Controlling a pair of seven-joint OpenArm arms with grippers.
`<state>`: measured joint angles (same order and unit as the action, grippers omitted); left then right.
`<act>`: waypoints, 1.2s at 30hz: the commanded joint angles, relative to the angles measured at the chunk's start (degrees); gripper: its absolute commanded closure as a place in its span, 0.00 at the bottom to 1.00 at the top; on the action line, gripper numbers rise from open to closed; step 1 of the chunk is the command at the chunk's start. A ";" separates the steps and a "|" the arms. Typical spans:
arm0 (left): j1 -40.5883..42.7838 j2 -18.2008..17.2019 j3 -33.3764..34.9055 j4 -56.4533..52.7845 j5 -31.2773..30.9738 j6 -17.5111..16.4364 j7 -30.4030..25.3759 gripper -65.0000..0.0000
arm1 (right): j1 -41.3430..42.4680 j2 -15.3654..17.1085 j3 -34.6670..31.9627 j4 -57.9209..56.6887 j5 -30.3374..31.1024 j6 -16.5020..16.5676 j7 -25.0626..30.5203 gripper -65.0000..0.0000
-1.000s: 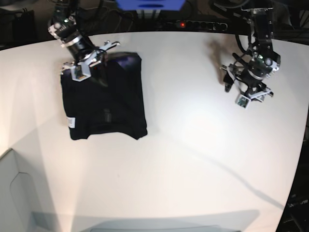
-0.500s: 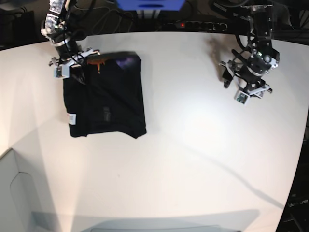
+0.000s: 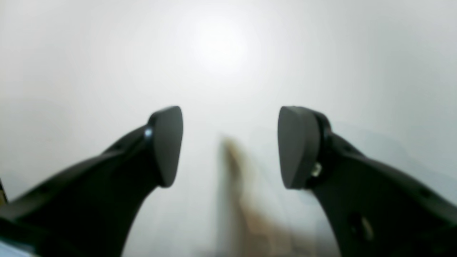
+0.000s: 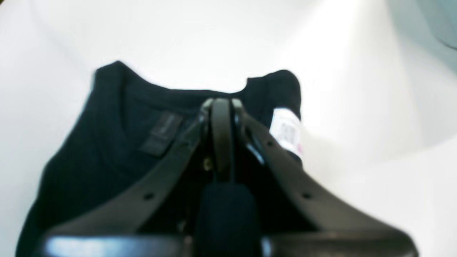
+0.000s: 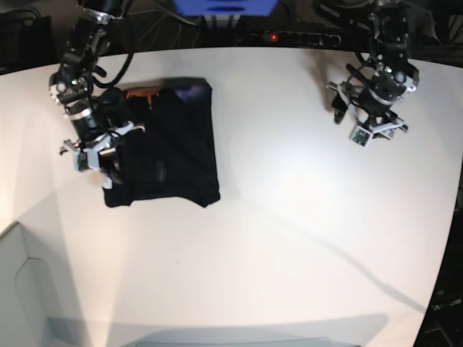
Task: Fold the T-shirt properly
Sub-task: 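Press and square the bundle's edge with the right gripper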
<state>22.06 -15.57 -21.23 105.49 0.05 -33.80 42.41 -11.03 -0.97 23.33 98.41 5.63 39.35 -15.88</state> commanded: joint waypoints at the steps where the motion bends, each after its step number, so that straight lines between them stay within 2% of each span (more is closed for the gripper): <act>1: 0.84 -0.65 -0.35 1.10 -0.10 0.35 -0.61 0.38 | 1.40 0.93 0.18 -0.26 0.83 0.65 1.24 1.00; 11: 5.14 -0.65 -0.44 1.45 -0.10 0.35 -0.70 0.38 | 10.37 5.41 0.27 -17.14 0.75 0.65 1.59 1.00; 14: 5.94 0.50 -0.88 1.63 -0.01 0.35 -0.70 0.38 | 12.48 6.91 0.27 -23.11 0.75 0.65 1.68 1.00; 19: 5.94 3.57 -5.45 2.24 -0.10 0.35 -0.70 0.38 | 12.83 7.87 0.27 -21.53 1.19 0.65 1.68 1.00; 23: 5.94 4.01 -6.68 2.24 -0.10 0.35 -0.26 0.38 | 13.88 7.87 0.27 -18.10 0.92 0.65 1.68 1.00; 29: 7.78 4.01 -6.77 2.86 -0.10 0.35 -0.61 0.38 | 17.31 7.87 0.27 -24.78 0.83 0.65 1.68 1.00; 33: 9.01 4.19 -6.77 3.91 -0.10 0.35 -0.61 0.38 | 20.21 9.37 0.36 -31.64 0.92 0.65 1.77 1.00; 36: 10.16 4.19 -6.77 5.32 -0.10 0.35 -0.61 0.38 | 21.00 10.16 1.33 -32.08 1.19 0.65 1.77 1.00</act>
<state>31.62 -10.79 -27.66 109.80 0.16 -33.65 42.33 9.19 8.38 24.21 65.19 5.85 39.38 -15.66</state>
